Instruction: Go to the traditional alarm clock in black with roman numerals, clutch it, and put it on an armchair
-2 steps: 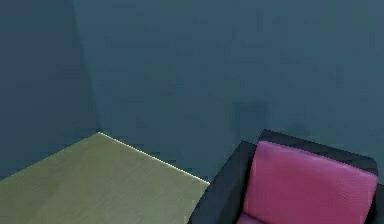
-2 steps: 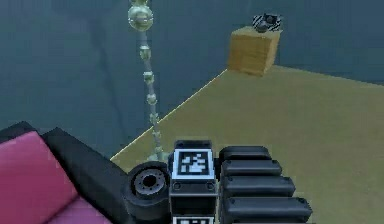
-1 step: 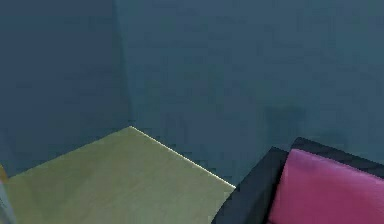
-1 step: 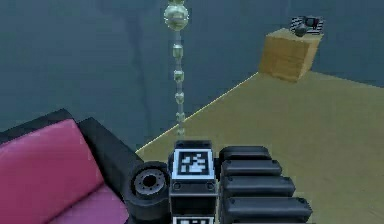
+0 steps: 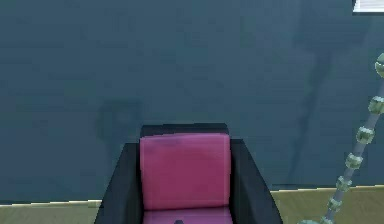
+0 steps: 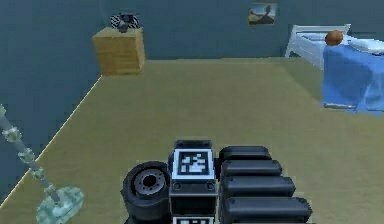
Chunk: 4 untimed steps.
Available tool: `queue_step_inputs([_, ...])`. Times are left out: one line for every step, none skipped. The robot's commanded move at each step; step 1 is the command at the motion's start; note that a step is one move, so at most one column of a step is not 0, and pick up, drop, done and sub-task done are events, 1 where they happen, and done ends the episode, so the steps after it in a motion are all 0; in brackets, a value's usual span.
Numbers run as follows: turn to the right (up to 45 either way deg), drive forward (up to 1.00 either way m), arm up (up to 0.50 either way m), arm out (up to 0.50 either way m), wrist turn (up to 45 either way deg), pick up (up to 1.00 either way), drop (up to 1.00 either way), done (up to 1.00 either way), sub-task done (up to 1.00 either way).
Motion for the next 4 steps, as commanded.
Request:
queue_step_inputs([9.0, 0.00, 0.00, 0.00, 0.0, 0.00, 0.00, 0.00, 0.00])
queue_step_inputs([0.0, 0.20, 0.00, 0.00, 0.0, 0.00, 0.00, 0.00, 0.00])
queue_step_inputs([-12.0, 0.00, 0.00, 0.00, 0.0, 0.00, 0.00, 0.00, 0.00])
queue_step_inputs([9.0, 0.00, 0.00, 0.00, 0.0, 0.00, 0.00, 0.00, 0.00])
